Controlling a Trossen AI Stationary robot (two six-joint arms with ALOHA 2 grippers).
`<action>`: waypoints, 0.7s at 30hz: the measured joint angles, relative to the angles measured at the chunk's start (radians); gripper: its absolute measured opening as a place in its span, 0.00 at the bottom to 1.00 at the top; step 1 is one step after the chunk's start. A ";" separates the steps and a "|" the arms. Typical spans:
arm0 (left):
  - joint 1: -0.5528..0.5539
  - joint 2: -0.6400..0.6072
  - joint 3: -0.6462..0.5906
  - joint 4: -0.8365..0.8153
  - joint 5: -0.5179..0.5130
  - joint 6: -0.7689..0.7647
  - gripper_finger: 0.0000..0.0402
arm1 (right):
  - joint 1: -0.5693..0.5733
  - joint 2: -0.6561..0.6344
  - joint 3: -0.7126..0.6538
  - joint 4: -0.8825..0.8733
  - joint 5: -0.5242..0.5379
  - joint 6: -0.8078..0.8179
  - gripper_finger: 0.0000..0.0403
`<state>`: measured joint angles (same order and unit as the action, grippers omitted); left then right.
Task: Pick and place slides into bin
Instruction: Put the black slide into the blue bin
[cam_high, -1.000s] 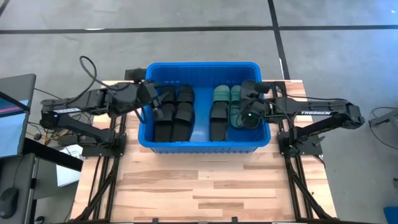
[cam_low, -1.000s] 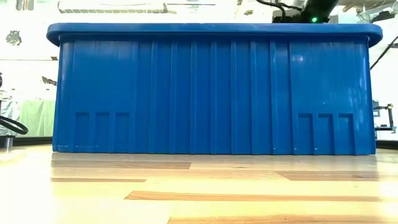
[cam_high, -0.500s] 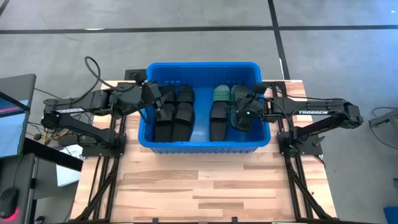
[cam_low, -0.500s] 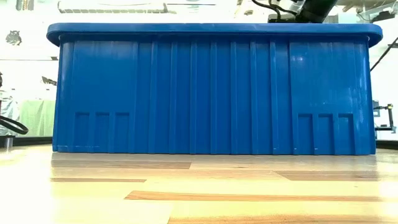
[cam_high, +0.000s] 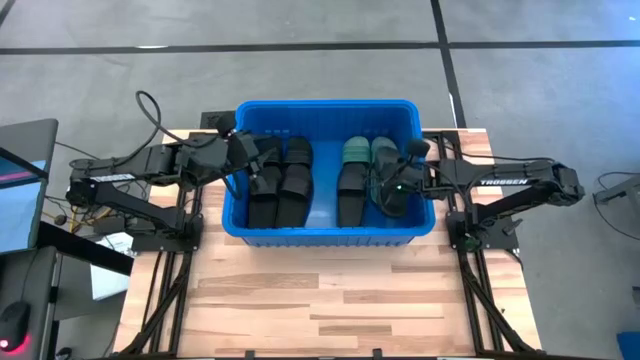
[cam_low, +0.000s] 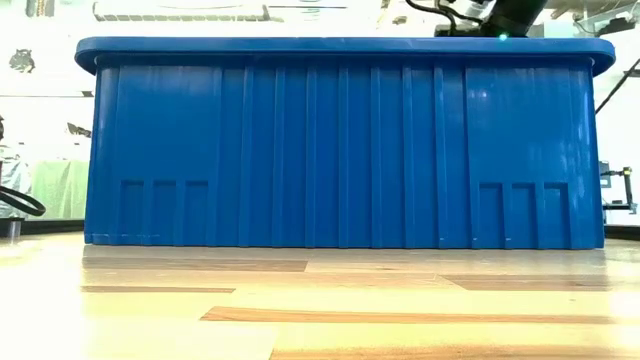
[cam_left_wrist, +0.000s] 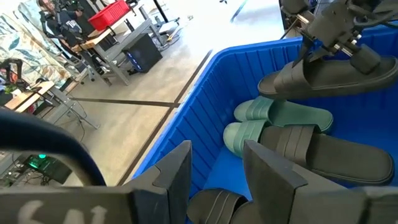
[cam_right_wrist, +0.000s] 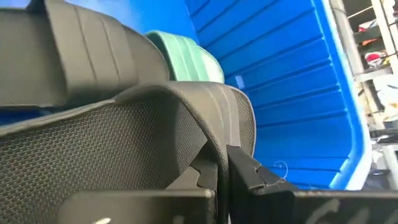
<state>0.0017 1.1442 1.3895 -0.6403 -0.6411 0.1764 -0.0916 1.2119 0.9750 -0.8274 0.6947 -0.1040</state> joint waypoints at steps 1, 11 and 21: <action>0.000 0.000 0.000 0.000 0.000 0.000 0.33 | 0.001 0.000 -0.010 0.002 -0.005 0.009 0.00; 0.000 0.000 0.000 0.002 0.000 0.000 0.33 | 0.092 0.000 -0.109 0.001 -0.019 0.155 0.00; 0.000 0.002 0.000 0.003 0.000 -0.005 0.33 | 0.112 0.000 -0.174 0.076 -0.013 0.183 0.00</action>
<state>0.0017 1.1461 1.3895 -0.6369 -0.6406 0.1718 0.0200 1.2114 0.8013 -0.7517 0.6819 0.0788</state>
